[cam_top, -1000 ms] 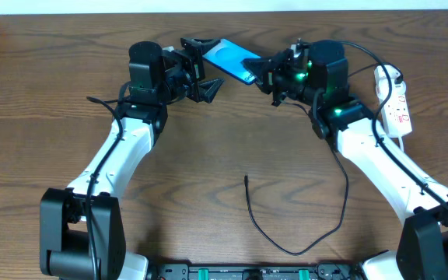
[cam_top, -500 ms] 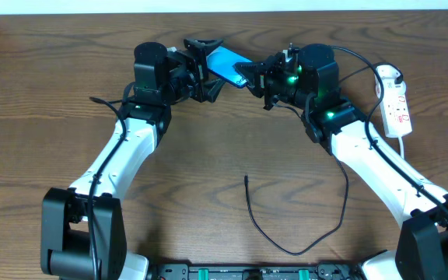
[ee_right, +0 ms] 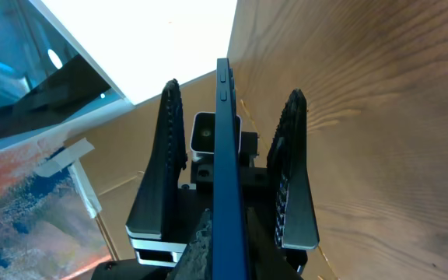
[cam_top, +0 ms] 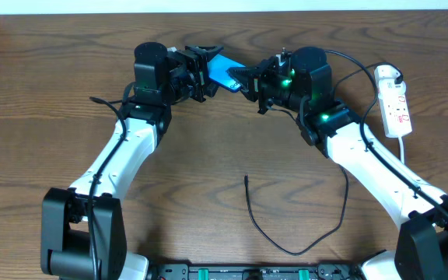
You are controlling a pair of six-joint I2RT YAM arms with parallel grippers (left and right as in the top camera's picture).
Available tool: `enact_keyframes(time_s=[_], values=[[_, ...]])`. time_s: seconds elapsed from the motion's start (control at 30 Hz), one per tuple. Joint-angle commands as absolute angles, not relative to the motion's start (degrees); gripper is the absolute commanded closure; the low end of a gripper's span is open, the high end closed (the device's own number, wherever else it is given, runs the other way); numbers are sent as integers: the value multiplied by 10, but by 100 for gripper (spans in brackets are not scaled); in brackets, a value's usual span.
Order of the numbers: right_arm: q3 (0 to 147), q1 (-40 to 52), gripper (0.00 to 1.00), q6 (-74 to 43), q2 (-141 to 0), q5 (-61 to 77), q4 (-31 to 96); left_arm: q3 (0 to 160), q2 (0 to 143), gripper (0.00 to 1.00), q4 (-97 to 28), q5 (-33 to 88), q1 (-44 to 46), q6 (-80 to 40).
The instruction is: Plug charger to phone and switch on socket
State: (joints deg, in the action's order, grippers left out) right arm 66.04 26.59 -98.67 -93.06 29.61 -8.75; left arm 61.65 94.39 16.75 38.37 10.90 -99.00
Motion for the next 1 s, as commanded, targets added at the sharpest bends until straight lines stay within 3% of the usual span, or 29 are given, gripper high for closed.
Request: enact_keyframes(time_s=[0.0, 0.23, 0.37, 0.5, 0.67, 0.83, 0.97], values=[[671, 269, 98, -1005, -930, 298, -94, 629, 939, 41, 167, 379, 109, -982], [671, 268, 99, -1007, -930, 302, -94, 629, 939, 42, 167, 379, 109, -982], [671, 268, 98, -1007, -930, 302, -95, 629, 939, 50, 167, 379, 109, -982], [671, 268, 98, -1007, -930, 302, -95, 629, 939, 66, 167, 379, 109, -982], [671, 268, 98, -1007, -930, 302, -95, 629, 939, 70, 167, 379, 109, -982], [671, 269, 98, -1007, -930, 303, -94, 629, 939, 85, 167, 379, 109, -982], [671, 269, 99, -1007, -930, 304, -95, 629, 939, 87, 167, 378, 109, -982]])
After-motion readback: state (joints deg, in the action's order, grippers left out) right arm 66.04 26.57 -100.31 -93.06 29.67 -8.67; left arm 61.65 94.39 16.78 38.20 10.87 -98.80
